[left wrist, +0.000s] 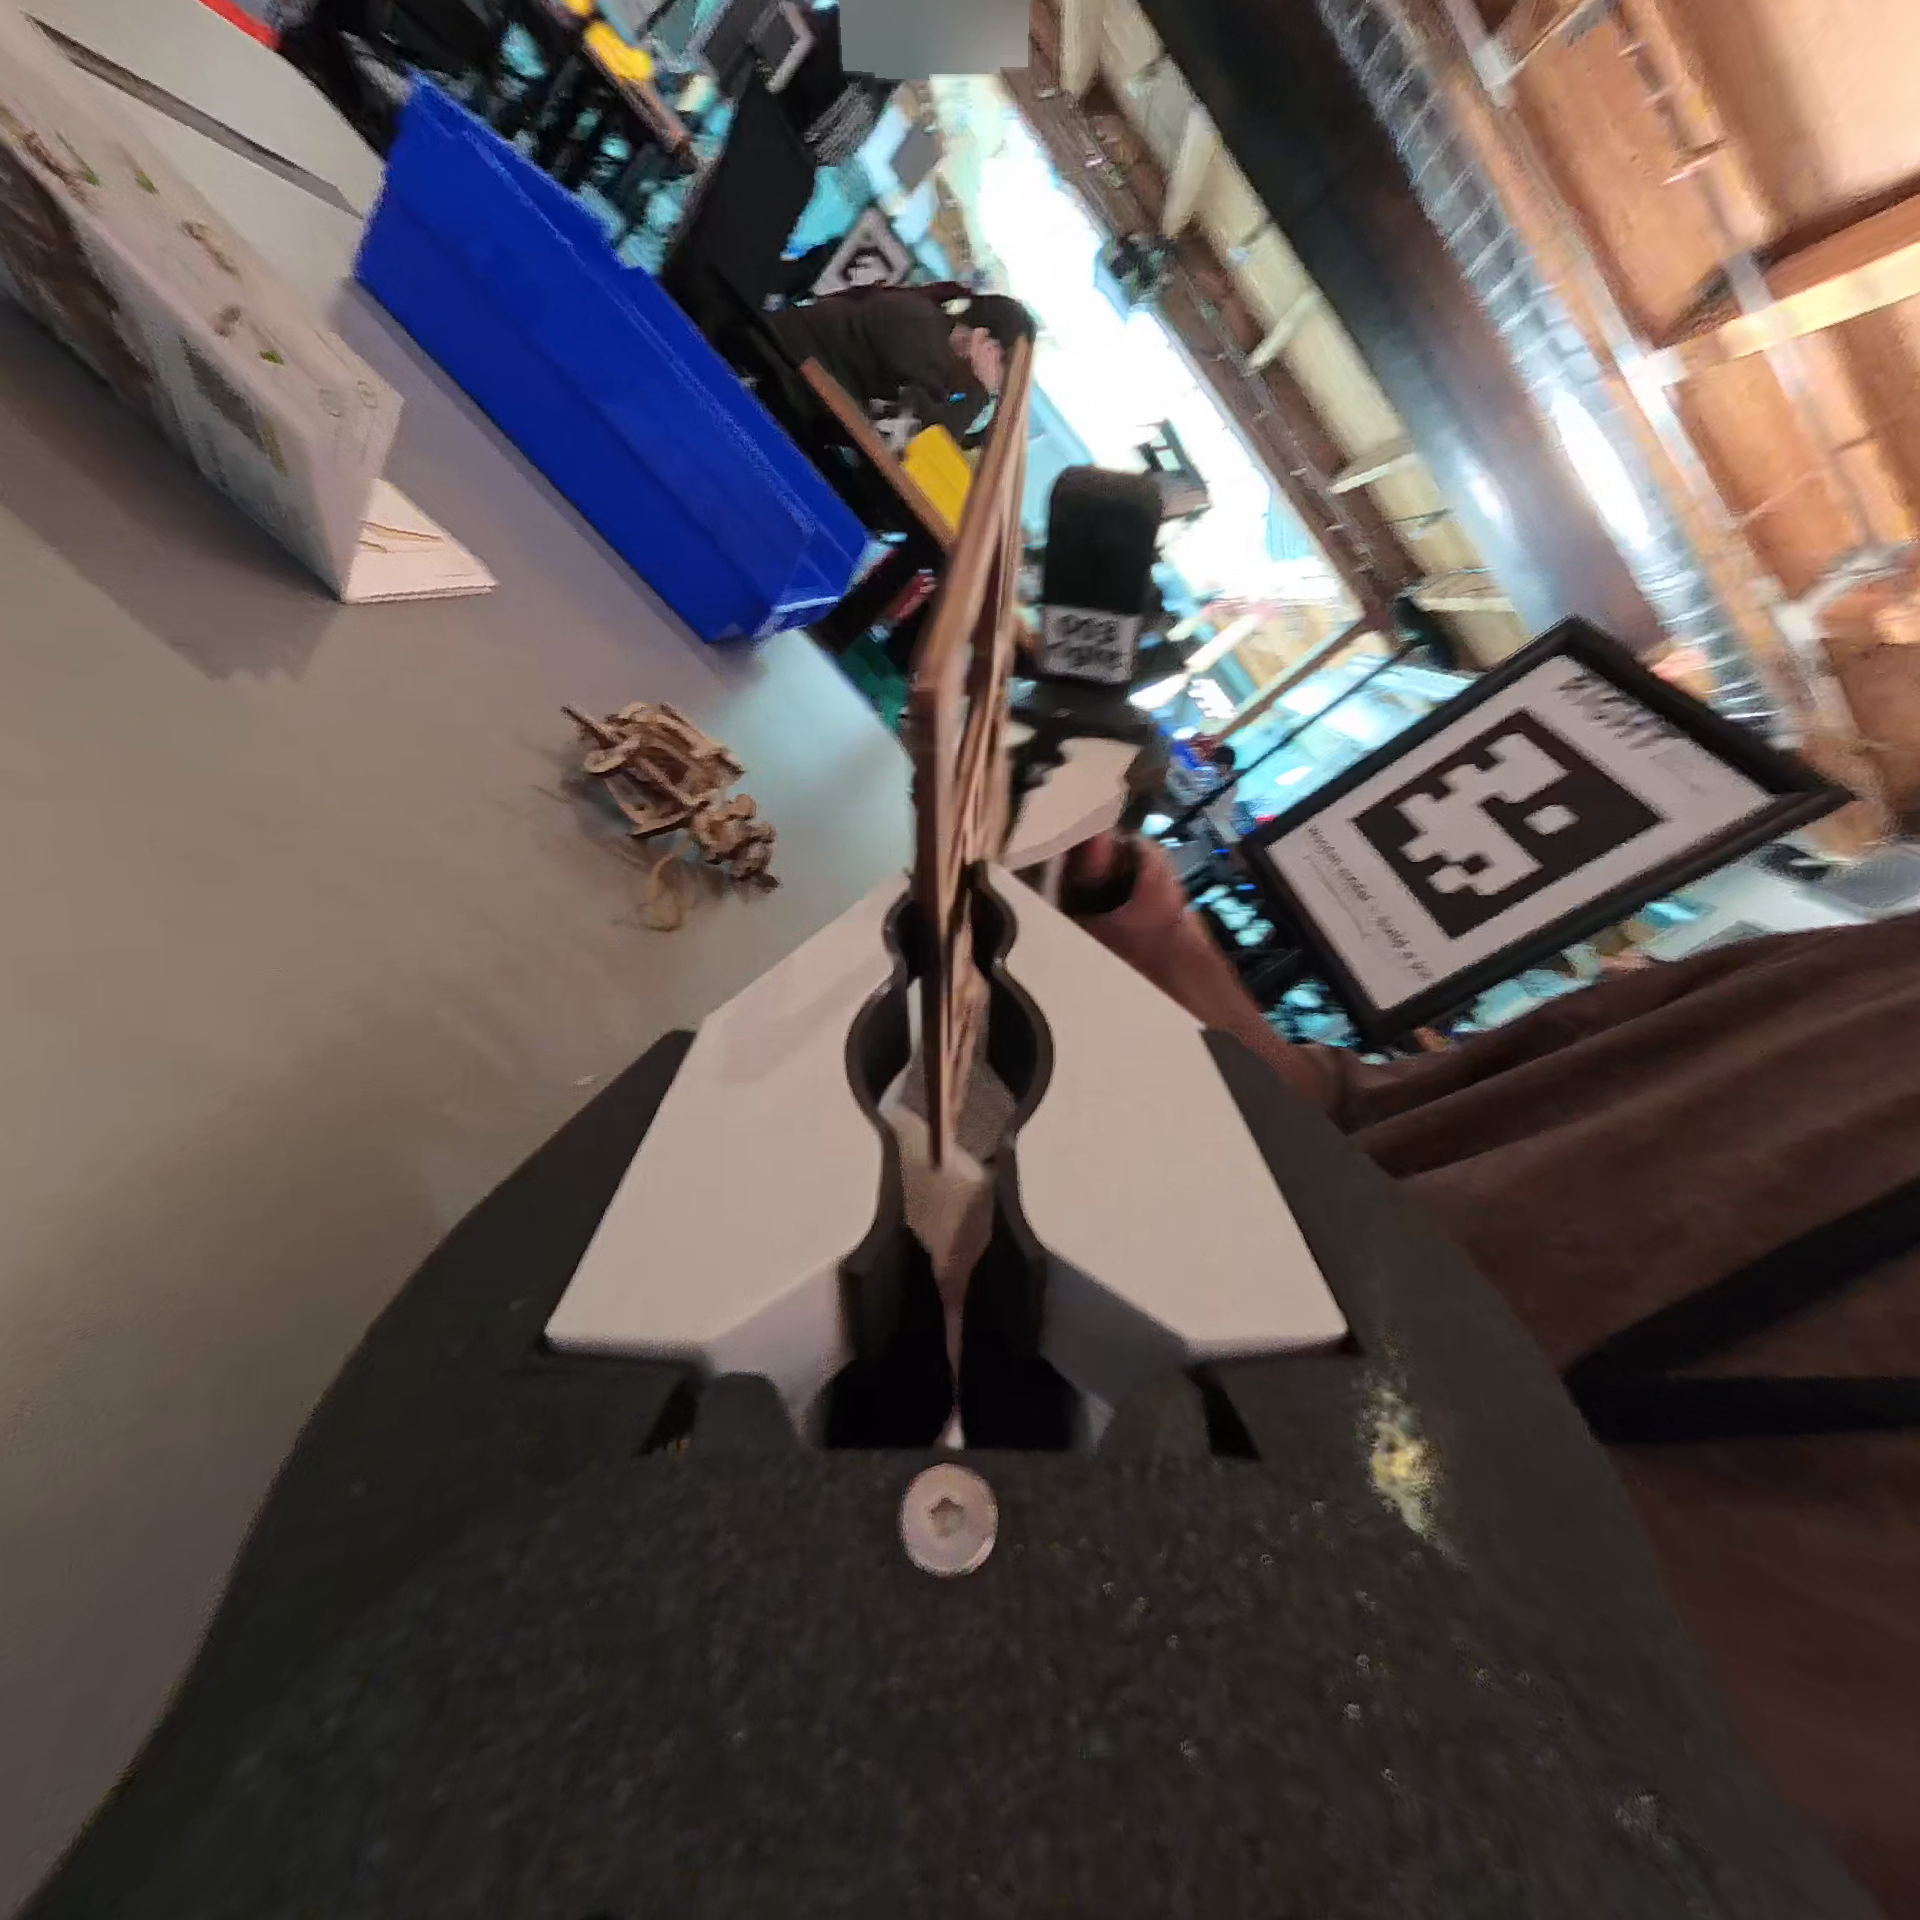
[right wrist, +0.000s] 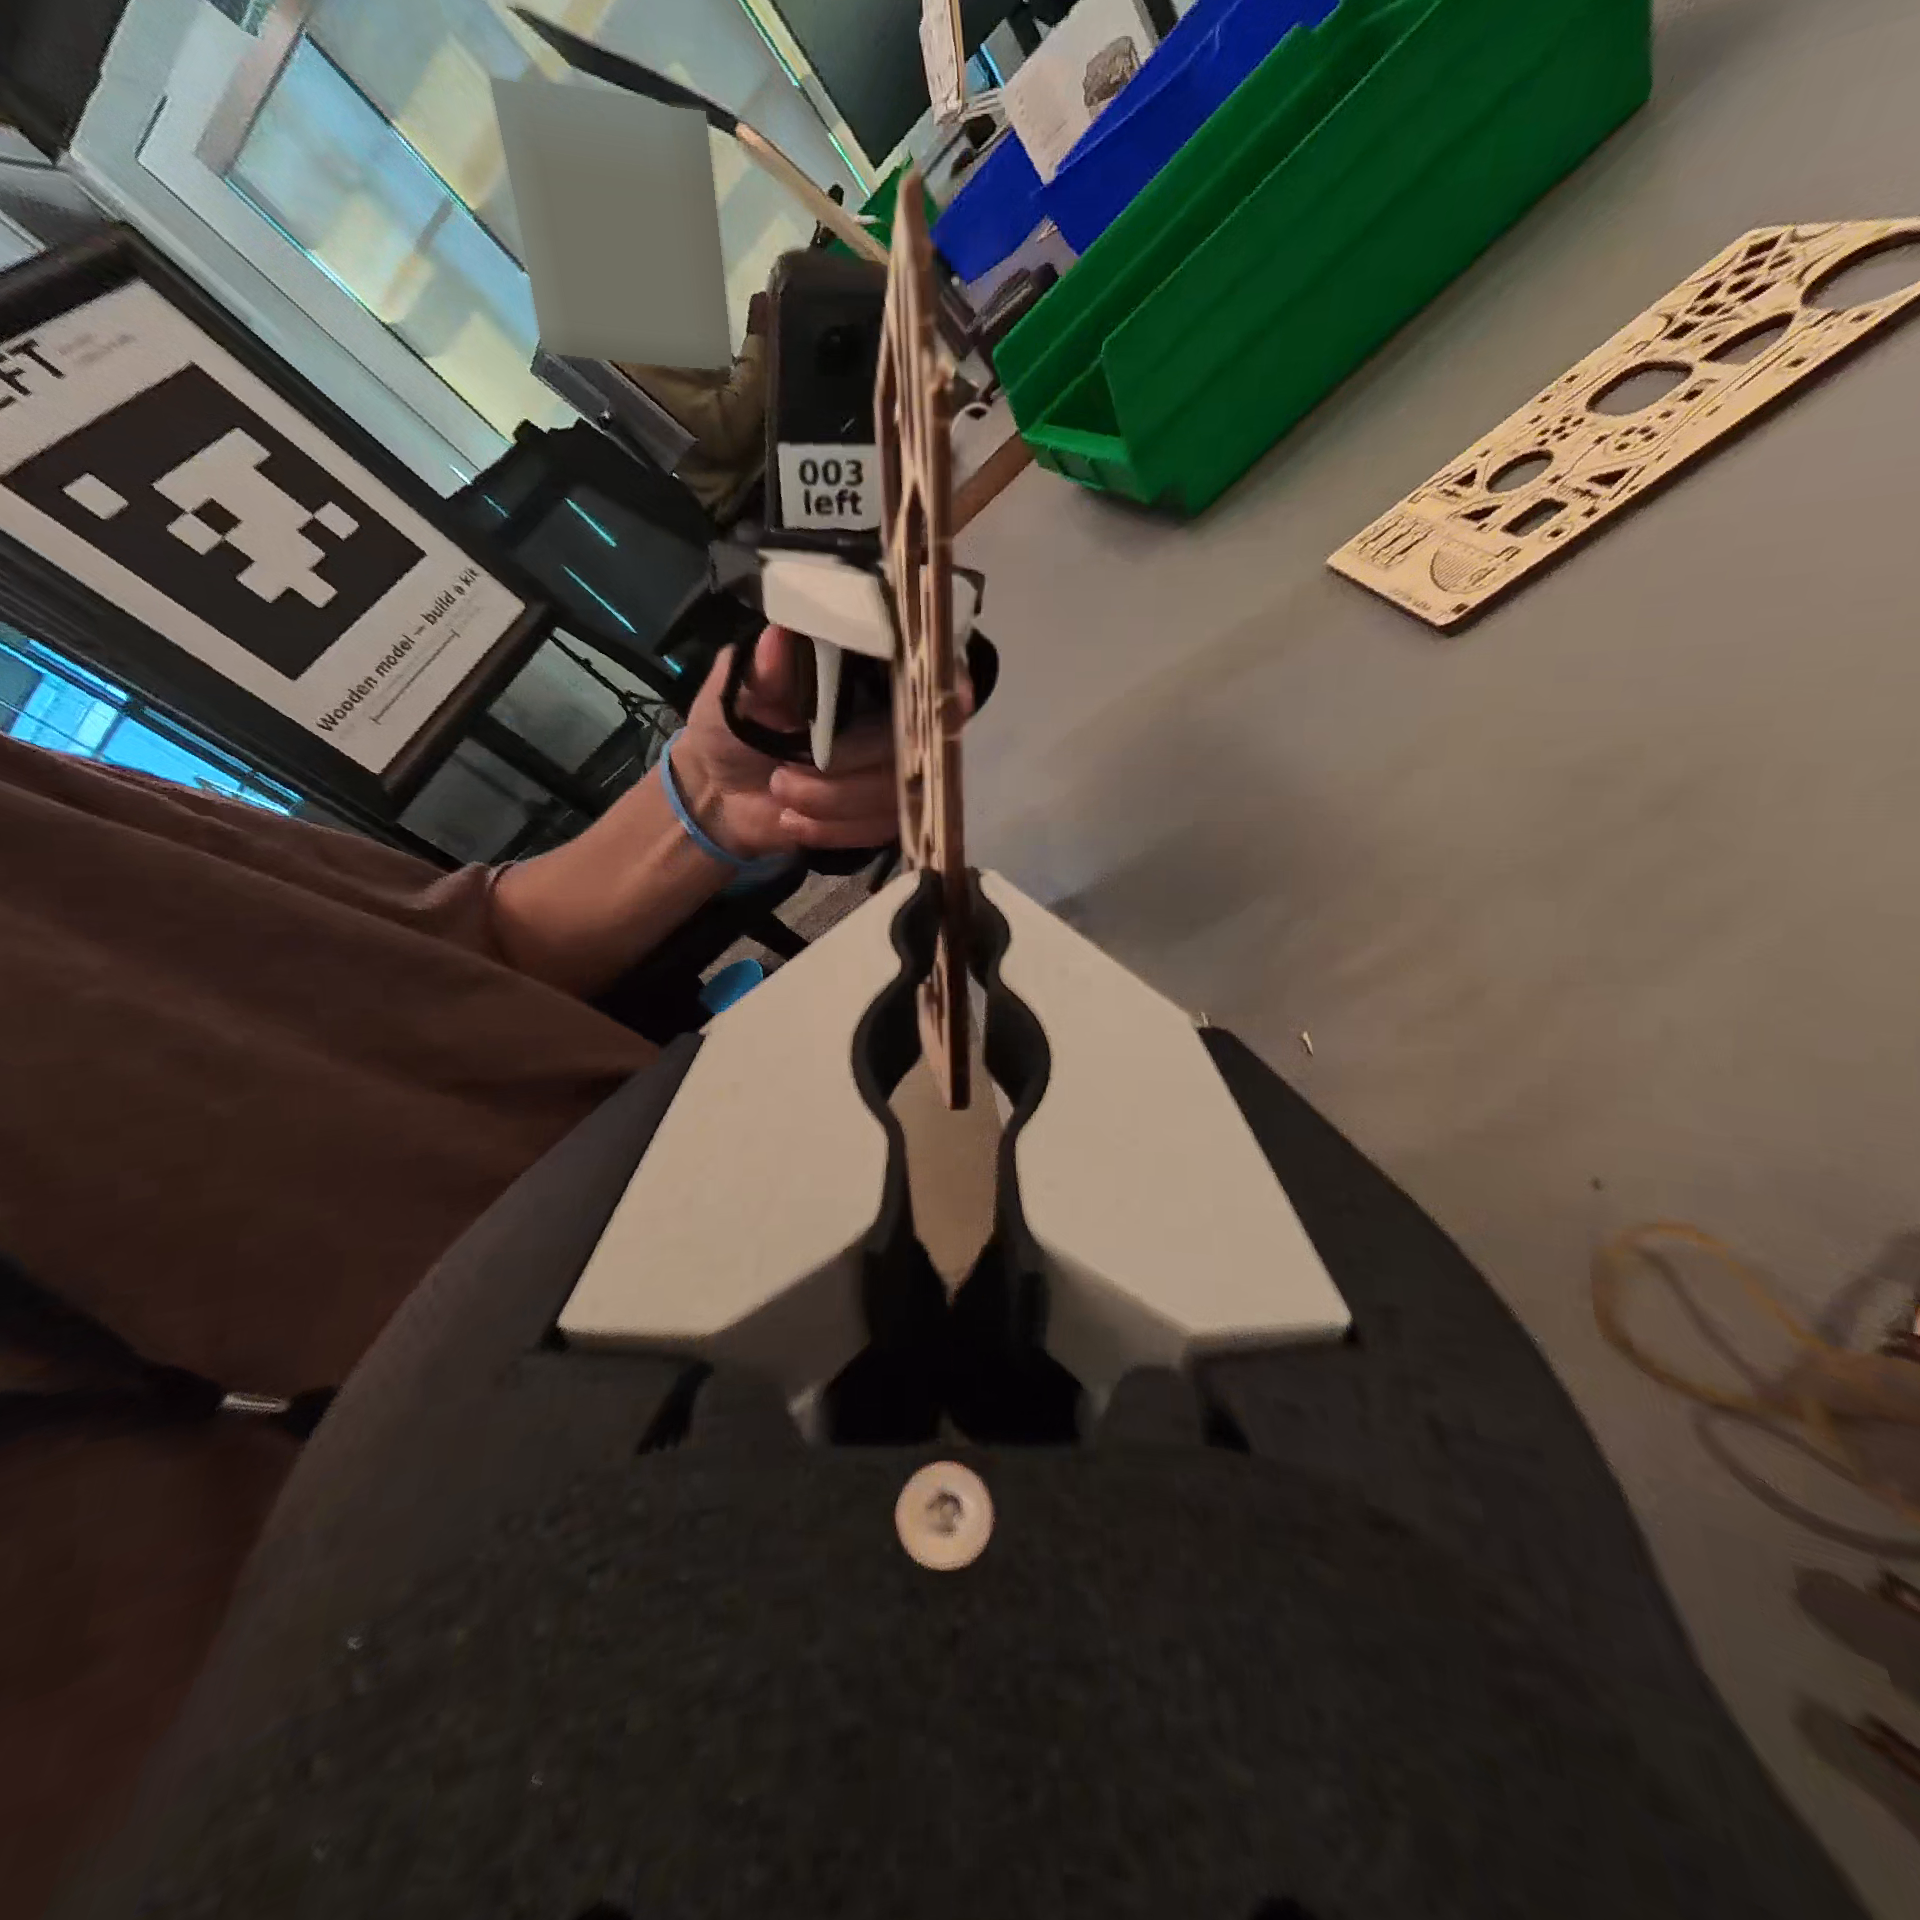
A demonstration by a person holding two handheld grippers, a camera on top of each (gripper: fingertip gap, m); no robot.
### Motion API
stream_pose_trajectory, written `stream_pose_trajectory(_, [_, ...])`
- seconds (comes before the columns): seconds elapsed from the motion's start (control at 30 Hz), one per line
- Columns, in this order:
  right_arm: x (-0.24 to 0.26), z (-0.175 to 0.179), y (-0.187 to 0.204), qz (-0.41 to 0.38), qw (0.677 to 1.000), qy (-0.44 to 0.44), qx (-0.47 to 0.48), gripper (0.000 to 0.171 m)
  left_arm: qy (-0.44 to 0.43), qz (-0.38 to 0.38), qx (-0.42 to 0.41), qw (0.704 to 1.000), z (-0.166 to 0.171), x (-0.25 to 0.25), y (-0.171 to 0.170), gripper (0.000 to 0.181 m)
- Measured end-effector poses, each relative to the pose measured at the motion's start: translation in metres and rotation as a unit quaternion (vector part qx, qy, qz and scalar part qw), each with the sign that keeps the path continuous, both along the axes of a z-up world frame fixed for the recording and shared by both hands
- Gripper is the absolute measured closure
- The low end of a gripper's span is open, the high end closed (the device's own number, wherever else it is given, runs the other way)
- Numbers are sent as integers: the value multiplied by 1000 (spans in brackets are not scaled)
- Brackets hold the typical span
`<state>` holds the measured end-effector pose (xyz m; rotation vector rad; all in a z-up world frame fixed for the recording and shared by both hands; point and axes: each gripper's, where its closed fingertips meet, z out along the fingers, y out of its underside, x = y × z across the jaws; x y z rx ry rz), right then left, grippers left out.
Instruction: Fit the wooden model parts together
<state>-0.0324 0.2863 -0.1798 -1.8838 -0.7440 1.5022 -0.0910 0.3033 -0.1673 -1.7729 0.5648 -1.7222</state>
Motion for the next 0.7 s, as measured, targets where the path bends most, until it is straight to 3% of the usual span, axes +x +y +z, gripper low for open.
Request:
stream_pose_trajectory(0.1, [28,21,16,-44,999,0,13,169,29,25,21,999,-4,-2,6,155])
stream_pose_trajectory(0.2, [120,59,58,-170,984,-28,54,169,28,36,23,999,-2,-8,9,150])
stream_pose_trajectory(0.27, [229,77,101,-327,936,-107,73,169,43,43,27,998,-6,-9,11,150])
stream_pose_trajectory(0.33, [348,63,133,-454,849,-263,63,169,64,45,43,996,-10,-8,12,151])
stream_pose_trajectory(0.37, [395,41,142,-473,816,-333,10,169,78,45,56,994,-12,-6,12,151])
stream_pose_trajectory(0.4, [419,19,152,-460,811,-359,-49,169,94,42,70,992,-14,-4,11,151])
stream_pose_trajectory(0.5, [430,-19,198,-425,849,-281,-140,169,157,15,133,979,-25,2,5,152])
stream_pose_trajectory(0.6, [442,-50,226,-423,841,-281,-186,168,229,-29,231,945,-40,1,-8,158])
stream_pose_trajectory(0.7, [446,-77,228,-419,827,-303,-219,165,271,-59,253,927,-58,-4,-17,161])
